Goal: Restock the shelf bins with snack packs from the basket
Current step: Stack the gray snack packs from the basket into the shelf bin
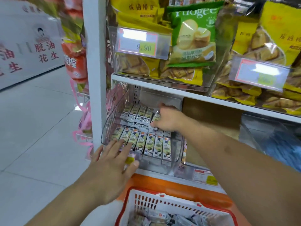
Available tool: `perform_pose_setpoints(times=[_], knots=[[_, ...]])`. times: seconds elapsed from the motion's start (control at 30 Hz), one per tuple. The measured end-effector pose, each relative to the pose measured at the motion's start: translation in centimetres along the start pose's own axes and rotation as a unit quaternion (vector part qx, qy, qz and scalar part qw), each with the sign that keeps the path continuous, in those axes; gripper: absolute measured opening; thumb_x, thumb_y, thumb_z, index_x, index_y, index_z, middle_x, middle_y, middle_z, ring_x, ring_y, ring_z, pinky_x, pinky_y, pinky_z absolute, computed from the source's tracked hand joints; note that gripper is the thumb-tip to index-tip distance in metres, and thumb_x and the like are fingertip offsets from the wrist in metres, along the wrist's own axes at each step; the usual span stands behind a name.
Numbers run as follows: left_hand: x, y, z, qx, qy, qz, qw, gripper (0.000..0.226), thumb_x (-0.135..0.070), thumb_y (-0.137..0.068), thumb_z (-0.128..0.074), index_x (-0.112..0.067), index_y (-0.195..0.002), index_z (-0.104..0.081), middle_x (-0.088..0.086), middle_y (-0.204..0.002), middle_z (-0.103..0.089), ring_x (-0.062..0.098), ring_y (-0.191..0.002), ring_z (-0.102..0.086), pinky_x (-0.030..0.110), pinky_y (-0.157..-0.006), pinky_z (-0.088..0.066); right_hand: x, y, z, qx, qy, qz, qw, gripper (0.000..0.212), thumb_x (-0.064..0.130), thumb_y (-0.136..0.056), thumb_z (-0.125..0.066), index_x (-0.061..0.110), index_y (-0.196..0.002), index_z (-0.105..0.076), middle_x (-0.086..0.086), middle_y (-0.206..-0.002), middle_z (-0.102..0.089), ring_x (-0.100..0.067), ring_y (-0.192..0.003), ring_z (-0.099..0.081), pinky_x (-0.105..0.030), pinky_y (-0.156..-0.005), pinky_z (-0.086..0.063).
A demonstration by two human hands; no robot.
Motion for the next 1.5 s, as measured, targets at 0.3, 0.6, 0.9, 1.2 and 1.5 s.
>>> perform_pose_setpoints(times=[0.3, 0.6, 0.9, 1.2, 1.5], knots=[[-0.5, -0.1, -0.2, 0.002, -0.006, 0.003, 1.0, 0.077, -0.071, -0.096, -0.005, -0.035, -0.163, 0.008, -0.011, -0.171, 0.013, 0.009, -0.154, 0.025, 0.041, -0.127, 0.011, -0.2, -4.2, -2.2, 0.065, 0.005, -0.018, 0.998, 0.059, 0.035, -0.101, -0.064, 0.003, -0.147, -0.047, -0.022, -0.13, -0.067, -0.035, -0.109, -0.069, -0.049, -0.093, -0.06], [-0.9, 0.3, 0.3, -0.016, 0.009, -0.018, 1.0, 0.072, -0.068, -0.101, -0.014, -0.038, -0.163, 0.007, -0.013, -0.17, 0.013, 0.009, -0.155, 0.023, 0.041, -0.128, 0.009, 0.3, -1.7, -1.4, -0.036, 0.007, 0.035, 0.999, 0.069, 0.035, -0.1, -0.061, 0.012, -0.159, -0.033, -0.019, -0.15, -0.051, -0.036, -0.131, -0.053, -0.038, -0.1, -0.051], [-4.1, 3.6, 0.5, -0.132, 0.12, -0.069, 0.982, 0.031, -0.05, -0.103, -0.042, -0.028, -0.116, -0.061, -0.007, -0.113, -0.058, 0.016, -0.1, -0.061, 0.037, -0.087, -0.052, 1.5, 14.6, -1.6, -0.172, -0.131, 0.16, 0.963, 0.015, 0.022, -0.1, -0.062, 0.018, -0.114, -0.065, 0.003, -0.108, -0.063, -0.013, -0.098, -0.057, -0.028, -0.085, -0.045], [-0.6, 5.7, -16.2, 0.062, 0.106, 0.041, 0.992, 0.056, -0.036, -0.106, -0.045, -0.01, -0.153, -0.03, 0.018, -0.148, -0.04, 0.042, -0.132, -0.049, 0.05, -0.106, -0.043, 0.4, 24.1, -21.2, 0.071, -0.208, 0.053, 0.974, 0.015, 0.017, -0.103, -0.051, 0.021, -0.11, -0.064, 0.001, -0.1, -0.067, -0.021, -0.092, -0.063, -0.04, -0.084, -0.054], [2.3, 6.8, -23.8, 0.115, 0.267, 0.144, 0.946, 0.083, -0.071, -0.1, -0.026, -0.037, -0.161, 0.019, -0.008, -0.171, 0.009, 0.031, -0.157, -0.013, 0.046, -0.125, -0.015, 1.4, 23.9, -35.2, 0.194, -0.225, 0.007, 0.955, 0.031, 0.042, -0.099, -0.06, 0.025, -0.124, -0.064, -0.003, -0.122, -0.066, -0.025, -0.11, -0.063, -0.041, -0.092, -0.056]])
Point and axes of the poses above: each hand's wrist, its own y-axis away from the middle knuckle, its own z-axis out of the back of the hand, x = y × z, the point moved 4 cm from there along -y, towards the middle knuckle
